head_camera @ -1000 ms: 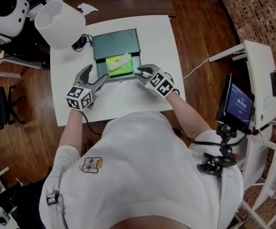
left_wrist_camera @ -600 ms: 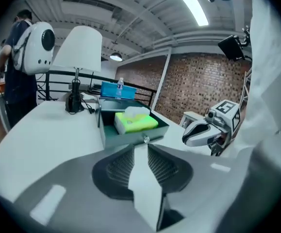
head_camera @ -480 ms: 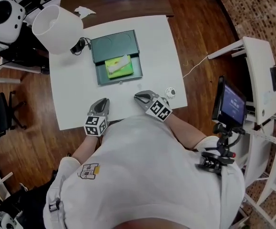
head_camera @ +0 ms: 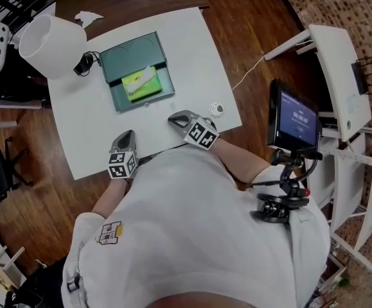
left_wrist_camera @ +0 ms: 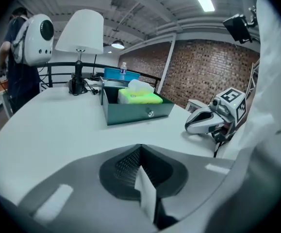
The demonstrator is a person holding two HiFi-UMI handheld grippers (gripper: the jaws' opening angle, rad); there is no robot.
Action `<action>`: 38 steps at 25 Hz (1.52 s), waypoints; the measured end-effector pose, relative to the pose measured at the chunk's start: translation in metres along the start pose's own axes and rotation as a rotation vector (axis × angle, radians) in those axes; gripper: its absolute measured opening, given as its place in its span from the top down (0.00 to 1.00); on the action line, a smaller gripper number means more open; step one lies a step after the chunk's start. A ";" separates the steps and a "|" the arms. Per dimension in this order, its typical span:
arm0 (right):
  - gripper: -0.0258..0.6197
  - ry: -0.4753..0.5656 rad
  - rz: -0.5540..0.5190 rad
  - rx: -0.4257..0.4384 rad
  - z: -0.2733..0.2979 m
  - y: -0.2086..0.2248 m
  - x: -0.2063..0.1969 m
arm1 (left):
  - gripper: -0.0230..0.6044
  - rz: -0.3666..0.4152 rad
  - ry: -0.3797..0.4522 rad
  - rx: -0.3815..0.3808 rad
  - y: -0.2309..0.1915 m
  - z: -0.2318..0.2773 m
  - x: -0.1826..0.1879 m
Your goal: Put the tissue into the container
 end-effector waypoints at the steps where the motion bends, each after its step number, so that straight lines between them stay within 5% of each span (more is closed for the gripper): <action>1: 0.96 0.002 0.000 -0.003 -0.001 0.001 0.000 | 0.96 0.006 -0.008 -0.005 0.001 0.001 0.001; 13: 0.96 0.035 -0.005 -0.009 -0.003 0.001 -0.002 | 0.96 0.074 -0.039 -0.043 0.004 0.004 -0.003; 38: 0.96 0.025 -0.004 -0.007 0.001 0.002 -0.001 | 0.96 0.085 -0.041 -0.060 0.002 0.004 -0.003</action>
Point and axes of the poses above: the fingertips, and each gripper's own axes: z forward along the fingers, y to its right, x out of its top, the point moved 9 cm from there along -z, backward along the fingers, and after that the axes turned 5 degrees about -z, right-handed, at the moved point
